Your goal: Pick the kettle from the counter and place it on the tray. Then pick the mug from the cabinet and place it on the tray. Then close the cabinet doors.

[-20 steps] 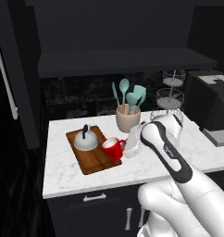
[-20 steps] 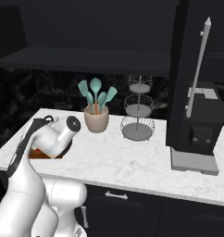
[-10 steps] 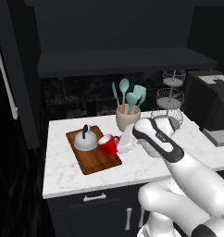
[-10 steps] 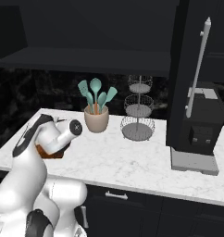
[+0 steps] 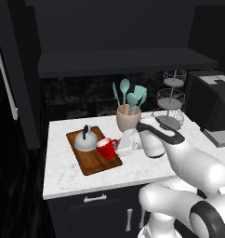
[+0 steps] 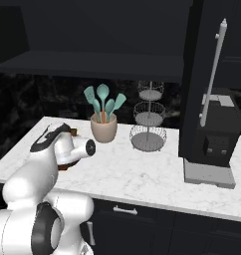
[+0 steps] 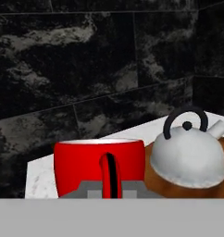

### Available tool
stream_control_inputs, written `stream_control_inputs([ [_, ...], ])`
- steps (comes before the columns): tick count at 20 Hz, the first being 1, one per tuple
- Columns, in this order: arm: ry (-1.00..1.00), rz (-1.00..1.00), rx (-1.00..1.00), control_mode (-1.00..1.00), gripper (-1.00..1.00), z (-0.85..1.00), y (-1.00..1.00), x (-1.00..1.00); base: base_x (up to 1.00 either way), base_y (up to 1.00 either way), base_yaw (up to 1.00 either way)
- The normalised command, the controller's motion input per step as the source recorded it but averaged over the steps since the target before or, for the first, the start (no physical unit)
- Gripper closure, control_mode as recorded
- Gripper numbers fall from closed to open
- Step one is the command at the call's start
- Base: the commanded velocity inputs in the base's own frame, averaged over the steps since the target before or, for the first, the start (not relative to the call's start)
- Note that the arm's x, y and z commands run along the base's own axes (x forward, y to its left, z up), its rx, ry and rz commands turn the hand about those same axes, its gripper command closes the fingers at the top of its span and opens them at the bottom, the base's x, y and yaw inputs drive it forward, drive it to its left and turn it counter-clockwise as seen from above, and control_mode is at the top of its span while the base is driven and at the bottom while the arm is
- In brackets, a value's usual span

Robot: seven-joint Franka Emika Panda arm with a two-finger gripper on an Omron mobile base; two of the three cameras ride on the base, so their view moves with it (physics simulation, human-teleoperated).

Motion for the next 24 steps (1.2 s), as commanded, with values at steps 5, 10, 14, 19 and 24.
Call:
stream_control_inputs([
  [5,-0.06,0.05,0.17,-1.00,1.00,-0.25,0.20,0.00,0.00,0.00,0.00],
  [10,-0.10,0.00,0.13,-1.00,1.00,-0.23,0.19,0.07,0.00,0.00,0.00],
  [14,-0.01,0.00,0.00,-1.00,1.00,-0.18,0.04,0.00,0.00,0.00,0.00],
  [19,0.00,0.00,0.00,-1.00,1.00,0.00,0.00,0.00,0.00,0.00,0.00],
  [24,0.00,0.00,0.00,-1.00,1.00,-0.04,0.00,0.00,0.00,0.00,0.00],
])
